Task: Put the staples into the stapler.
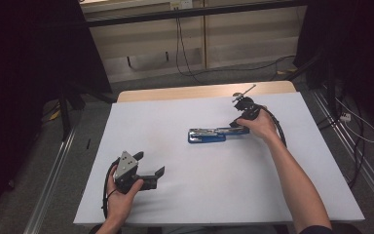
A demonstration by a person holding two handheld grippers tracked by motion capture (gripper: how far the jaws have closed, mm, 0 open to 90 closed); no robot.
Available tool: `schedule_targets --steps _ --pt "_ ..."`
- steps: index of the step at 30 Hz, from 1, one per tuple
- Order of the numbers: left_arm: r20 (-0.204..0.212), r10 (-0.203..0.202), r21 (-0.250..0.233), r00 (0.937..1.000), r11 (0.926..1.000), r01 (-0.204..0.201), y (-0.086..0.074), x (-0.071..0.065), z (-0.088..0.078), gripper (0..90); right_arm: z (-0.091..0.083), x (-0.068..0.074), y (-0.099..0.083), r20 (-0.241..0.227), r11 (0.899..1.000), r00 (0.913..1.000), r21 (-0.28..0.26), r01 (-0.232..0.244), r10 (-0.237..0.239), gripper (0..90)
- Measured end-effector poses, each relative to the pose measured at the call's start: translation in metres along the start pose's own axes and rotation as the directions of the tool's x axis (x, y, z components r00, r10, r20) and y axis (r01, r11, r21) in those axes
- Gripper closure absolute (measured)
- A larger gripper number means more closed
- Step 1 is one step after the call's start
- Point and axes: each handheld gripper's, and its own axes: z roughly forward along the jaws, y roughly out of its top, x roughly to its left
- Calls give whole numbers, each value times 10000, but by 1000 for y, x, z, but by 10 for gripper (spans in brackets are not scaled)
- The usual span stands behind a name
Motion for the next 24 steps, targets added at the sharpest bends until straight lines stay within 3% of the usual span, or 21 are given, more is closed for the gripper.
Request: schedule_targets --steps 10,24 --pt "-15 110 -16 9999 9999 -110 0 0 0 65 -2 -1 -2 60 9994 9999 312 150 -152 793" --pt "-15 77 5 10000 10000 -77 0 0 1 65 -1 -4 -1 422 10000 9991 2 45 -45 796"
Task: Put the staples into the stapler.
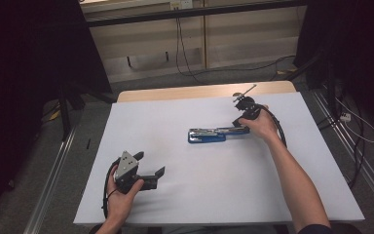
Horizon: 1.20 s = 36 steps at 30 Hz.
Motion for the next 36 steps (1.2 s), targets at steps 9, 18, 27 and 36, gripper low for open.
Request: schedule_targets --steps 9,18,27,36 --pt "51 23 52 10000 10000 -24 0 -1 2 65 -2 1 -2 34 9999 10000 146 29 -29 686" --pt "57 39 55 10000 10000 -40 0 -1 2 65 -4 2 -3 213 9984 9993 483 307 -318 728" --pt "101 7 84 9999 10000 -7 0 -1 2 65 -5 2 -3 189 9981 9996 581 181 -192 794" --pt "162 -25 123 9999 9999 23 0 -2 1 65 -11 1 -2 272 9994 9995 315 138 -146 794"
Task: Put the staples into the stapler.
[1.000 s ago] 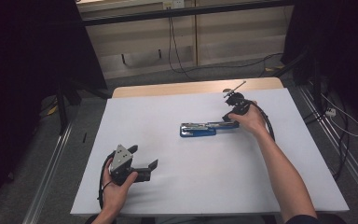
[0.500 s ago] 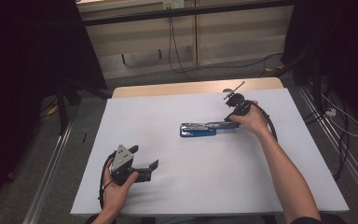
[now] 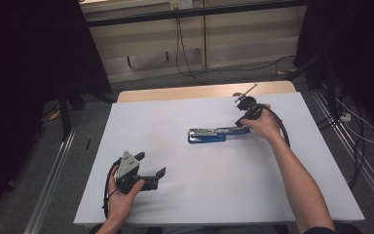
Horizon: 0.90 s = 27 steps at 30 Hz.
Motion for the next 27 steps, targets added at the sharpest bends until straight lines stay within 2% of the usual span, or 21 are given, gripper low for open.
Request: schedule_targets --steps 6,15,22,27 --pt "50 48 -1 10000 10000 -48 0 -1 1 65 -5 -2 0 -16 9996 10000 -292 -10 10 794" --pt "-106 -80 31 9999 10000 81 -1 2 1 58 -15 0 2 -51 9949 9999 -996 135 -141 795" --pt "-245 -282 -46 9993 9996 281 -1 5 0 53 -19 2 3 -247 9927 9995 -1190 179 -210 795" --pt "-184 -231 -52 9996 9997 230 -1 4 1 53 -21 5 5 -337 9914 9986 -1263 355 -401 795"
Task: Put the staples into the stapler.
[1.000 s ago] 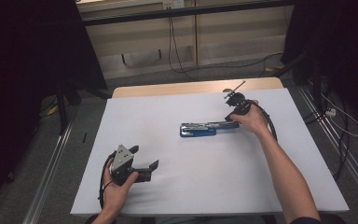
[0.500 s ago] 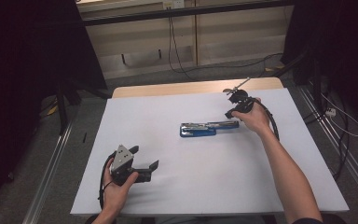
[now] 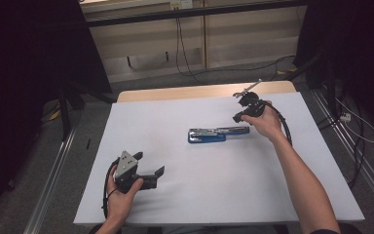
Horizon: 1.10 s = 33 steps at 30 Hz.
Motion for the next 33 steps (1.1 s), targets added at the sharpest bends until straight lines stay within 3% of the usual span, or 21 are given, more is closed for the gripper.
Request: schedule_targets --steps 16,19,33 --pt "8 14 -13 10000 10000 -14 0 0 0 53 -6 15 8 -467 9962 9968 -611 621 -650 795" --pt "15 19 -12 10000 10000 -19 0 0 0 54 -4 18 8 -915 9949 9925 -667 756 -815 795" --pt "11 44 25 10000 10000 -44 0 0 0 54 0 37 18 -900 9787 9773 -909 1840 -1920 795"
